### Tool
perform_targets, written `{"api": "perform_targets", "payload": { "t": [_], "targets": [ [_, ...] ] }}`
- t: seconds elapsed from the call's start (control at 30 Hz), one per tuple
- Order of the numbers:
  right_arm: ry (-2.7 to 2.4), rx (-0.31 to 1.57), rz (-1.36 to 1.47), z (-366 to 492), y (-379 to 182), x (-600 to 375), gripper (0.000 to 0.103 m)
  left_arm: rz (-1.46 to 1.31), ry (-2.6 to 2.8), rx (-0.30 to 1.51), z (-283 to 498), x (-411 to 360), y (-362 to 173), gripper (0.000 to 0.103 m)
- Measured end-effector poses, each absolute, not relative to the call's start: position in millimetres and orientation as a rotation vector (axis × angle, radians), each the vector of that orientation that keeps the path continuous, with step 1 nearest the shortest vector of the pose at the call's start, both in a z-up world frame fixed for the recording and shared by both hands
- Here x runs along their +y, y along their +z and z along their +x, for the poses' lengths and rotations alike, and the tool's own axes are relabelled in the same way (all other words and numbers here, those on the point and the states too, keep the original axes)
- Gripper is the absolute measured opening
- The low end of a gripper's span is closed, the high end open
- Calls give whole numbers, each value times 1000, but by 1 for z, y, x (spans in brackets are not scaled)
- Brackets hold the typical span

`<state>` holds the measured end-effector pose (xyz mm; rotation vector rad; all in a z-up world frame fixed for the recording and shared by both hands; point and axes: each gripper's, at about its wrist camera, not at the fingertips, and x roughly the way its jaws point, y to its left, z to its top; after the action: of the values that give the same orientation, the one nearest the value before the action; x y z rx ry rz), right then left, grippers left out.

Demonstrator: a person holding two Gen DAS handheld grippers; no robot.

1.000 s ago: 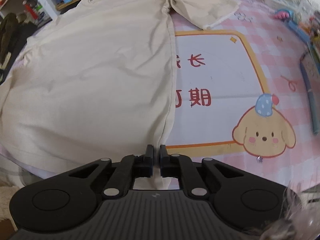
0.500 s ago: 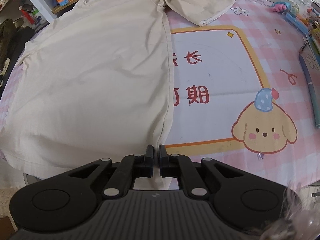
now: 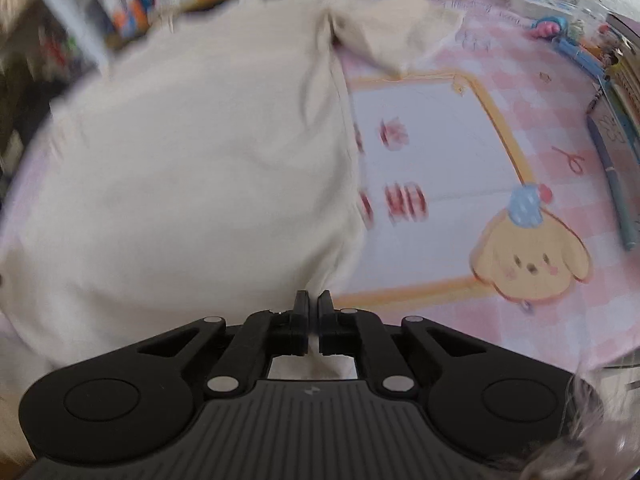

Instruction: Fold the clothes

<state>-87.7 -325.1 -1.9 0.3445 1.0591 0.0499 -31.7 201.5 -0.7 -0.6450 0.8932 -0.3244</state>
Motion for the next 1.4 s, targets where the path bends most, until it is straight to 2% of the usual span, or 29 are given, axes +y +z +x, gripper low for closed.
{"api": "perform_targets", "payload": {
  "t": [0.13,0.2,0.27,0.33,0.4,0.47,0.63,0.83,0.97,1.07,1.4],
  "targets": [
    [77,1034,376,-76,2,-315,4,-532,-321,951,-21,180,-3,21],
    [92,1059,328,-77,-2,-307,10,-503,-313,988,-25,177,-8,24],
    [97,1088,291,-84,-7,-304,25,-475,-304,1024,-29,174,-13,36],
    [99,1112,290,-94,-12,-304,29,-462,-288,1048,-34,174,-18,32],
    [100,1133,302,-103,-17,-306,27,-482,-235,1073,-39,181,-21,17],
    [95,1153,307,-111,-20,-307,6,-510,-193,1097,-47,194,-17,15],
    [90,1122,317,-122,9,-320,5,-537,-142,1131,-73,225,1,17],
    [-19,1244,427,-126,-19,-338,4,-529,-115,1254,-83,224,-28,17],
    [-77,1231,426,-130,-23,-344,3,-496,-124,1300,-81,216,-35,25],
    [-98,1213,387,-128,-18,-345,3,-423,-149,1300,-75,208,-31,31],
    [-19,1315,266,-122,-27,-333,4,-262,-23,1194,-46,236,2,33]
  ]
}}
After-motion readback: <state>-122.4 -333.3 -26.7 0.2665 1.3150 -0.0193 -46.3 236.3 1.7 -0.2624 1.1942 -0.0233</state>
